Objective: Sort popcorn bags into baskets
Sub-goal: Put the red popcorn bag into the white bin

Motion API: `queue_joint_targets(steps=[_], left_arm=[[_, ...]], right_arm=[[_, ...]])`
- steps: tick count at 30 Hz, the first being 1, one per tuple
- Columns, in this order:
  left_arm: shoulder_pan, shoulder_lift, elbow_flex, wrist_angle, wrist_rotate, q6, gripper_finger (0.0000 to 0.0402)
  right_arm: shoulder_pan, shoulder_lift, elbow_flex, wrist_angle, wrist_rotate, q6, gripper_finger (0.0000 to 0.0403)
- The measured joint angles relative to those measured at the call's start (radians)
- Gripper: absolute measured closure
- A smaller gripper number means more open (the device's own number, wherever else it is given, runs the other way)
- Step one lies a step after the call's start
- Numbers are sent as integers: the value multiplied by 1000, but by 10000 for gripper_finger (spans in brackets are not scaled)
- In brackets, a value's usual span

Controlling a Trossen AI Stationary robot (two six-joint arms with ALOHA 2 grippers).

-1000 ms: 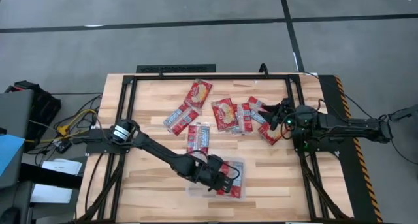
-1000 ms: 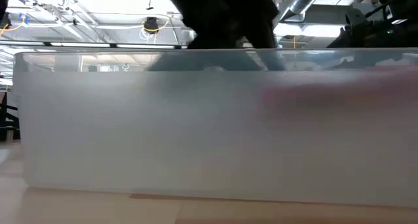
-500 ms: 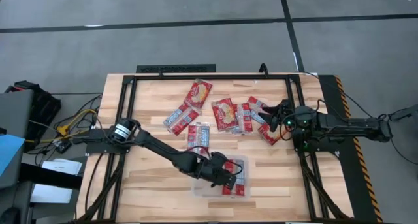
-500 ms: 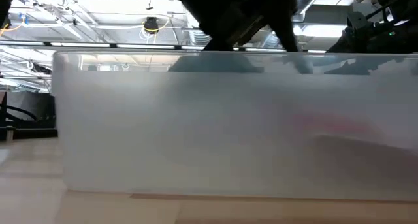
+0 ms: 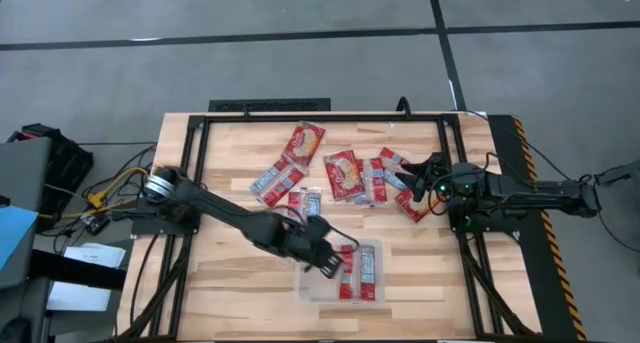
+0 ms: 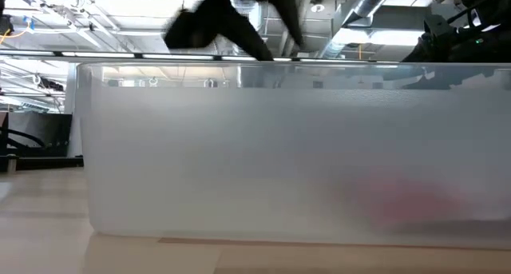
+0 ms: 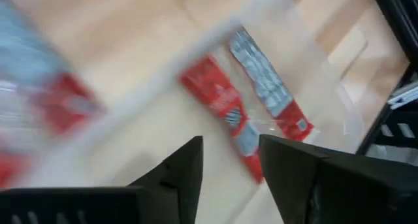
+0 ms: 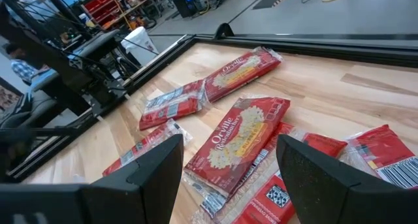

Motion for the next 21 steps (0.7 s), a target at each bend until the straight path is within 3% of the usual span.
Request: queue_joint_targets(steps=[5, 8, 16, 21], left_arm=[[25, -129, -3, -359, -87, 1, 253], [57, -196, -36, -432, -144, -33, 218], [161, -234, -272, -305, -73, -72, 101], [215, -233, -435, -128, -38, -93, 80]], right_arm=[[0, 0, 0, 0, 0, 0, 132], [0, 0, 0, -1, 0, 0, 132], [0, 0, 0, -18, 0, -8, 132], [0, 0, 0, -49, 0, -9, 132]])
